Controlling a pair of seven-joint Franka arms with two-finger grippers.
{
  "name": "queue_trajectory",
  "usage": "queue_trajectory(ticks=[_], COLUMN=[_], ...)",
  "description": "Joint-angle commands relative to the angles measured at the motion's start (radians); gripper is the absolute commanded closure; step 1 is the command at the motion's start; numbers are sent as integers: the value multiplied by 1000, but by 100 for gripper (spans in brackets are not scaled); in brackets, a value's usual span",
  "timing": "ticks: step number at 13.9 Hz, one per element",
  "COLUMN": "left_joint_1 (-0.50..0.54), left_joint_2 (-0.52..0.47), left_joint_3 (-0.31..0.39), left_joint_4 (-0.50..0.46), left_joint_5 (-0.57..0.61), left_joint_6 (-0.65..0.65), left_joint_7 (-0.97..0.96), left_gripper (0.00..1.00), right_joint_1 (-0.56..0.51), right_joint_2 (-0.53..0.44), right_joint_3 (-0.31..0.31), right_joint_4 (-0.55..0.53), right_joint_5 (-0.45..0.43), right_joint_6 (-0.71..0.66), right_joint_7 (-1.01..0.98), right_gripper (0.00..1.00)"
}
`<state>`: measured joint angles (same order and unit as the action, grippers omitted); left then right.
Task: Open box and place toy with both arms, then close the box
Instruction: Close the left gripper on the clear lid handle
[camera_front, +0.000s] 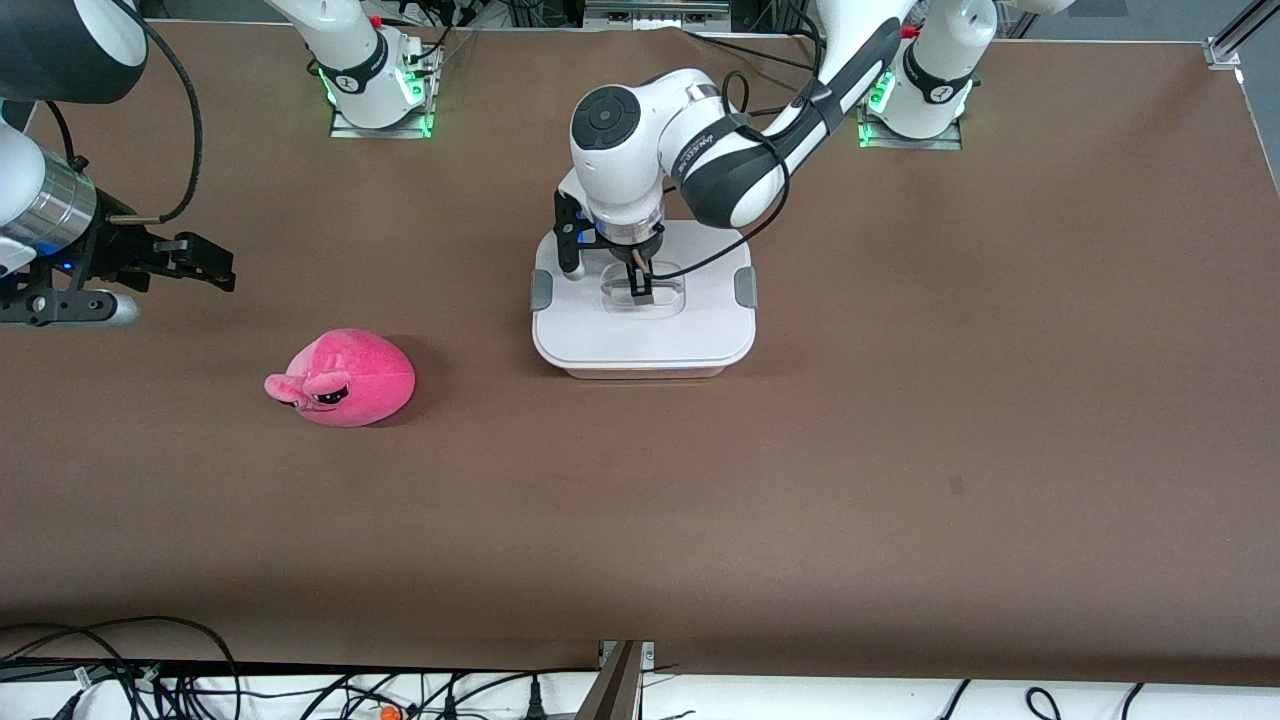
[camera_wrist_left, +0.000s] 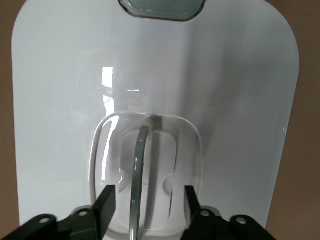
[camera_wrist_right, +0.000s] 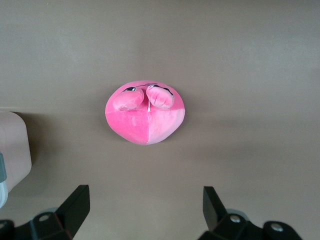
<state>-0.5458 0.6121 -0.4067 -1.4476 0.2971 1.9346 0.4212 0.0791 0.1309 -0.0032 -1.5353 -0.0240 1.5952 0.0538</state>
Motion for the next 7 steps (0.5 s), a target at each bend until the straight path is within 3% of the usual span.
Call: queue_trajectory(ticks=[1,5,7], left_joint_1=[10,10,12], left_joint_2=[-15,-18,-22], left_joint_3=[-6,-6,-6], left_joint_4=[-19,-14,-10], left_joint_5=[27,27,25], left_joint_6=[12,14,14], left_joint_7=[18,25,50], left_gripper=[100,100,100], right_joint_1=[-4,-7,-2], right_joint_2=[-5,9,96], right_joint_3=[3,-1,5], right_joint_4=[6,6,1], right_joint_5=[4,6,-5], right_joint_6=[-8,14,38], right_joint_7=[1,-3,3], right_gripper=[0,0,0])
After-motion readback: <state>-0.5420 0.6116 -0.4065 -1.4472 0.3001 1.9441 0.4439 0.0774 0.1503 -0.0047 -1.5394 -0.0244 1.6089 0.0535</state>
